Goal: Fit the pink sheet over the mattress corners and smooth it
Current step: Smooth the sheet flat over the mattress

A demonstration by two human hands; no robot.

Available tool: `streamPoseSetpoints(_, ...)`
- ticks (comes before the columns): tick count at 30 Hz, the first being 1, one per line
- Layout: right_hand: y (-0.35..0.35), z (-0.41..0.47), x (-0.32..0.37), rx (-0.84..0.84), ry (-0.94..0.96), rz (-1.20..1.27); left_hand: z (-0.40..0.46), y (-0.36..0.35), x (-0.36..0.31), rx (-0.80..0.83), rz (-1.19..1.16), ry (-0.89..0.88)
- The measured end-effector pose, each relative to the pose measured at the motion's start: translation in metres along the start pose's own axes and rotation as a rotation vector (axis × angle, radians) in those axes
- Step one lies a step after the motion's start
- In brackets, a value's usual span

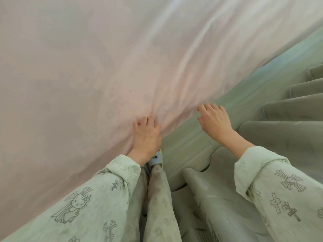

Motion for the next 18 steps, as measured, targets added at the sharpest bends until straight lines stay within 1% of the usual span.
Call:
streamPoseSetpoints(2,0.000,0.002,-0.004,0.021,-0.036,0.038,-0.002,0.000,-0.003,0.046,-0.052,-0.017)
streamPoseSetpoints(5,0.004,0.006,-0.010,0.099,-0.062,0.058,-0.009,-0.005,-0.012,0.170,-0.079,-0.051)
streamPoseSetpoints(8,0.019,0.008,-0.031,0.123,-0.079,0.063,-0.008,0.002,-0.020,0.240,-0.151,-0.010)
streamPoseSetpoints(12,0.032,0.018,-0.083,0.154,-0.063,0.032,0.024,0.038,-0.040,0.206,-0.327,0.038)
streamPoseSetpoints(18,0.048,0.048,-0.206,0.258,-0.026,0.042,0.100,0.068,-0.108,0.170,-0.462,0.168)
Point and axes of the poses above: each hand's wrist, its own z-axis towards the middle knuckle, its own y-axis out of the back of the hand, x = y × z, the point moved 10 cm from there along z, towards the middle knuckle, and after that the axes turned 11 degrees about y, right-handed, at the moved point
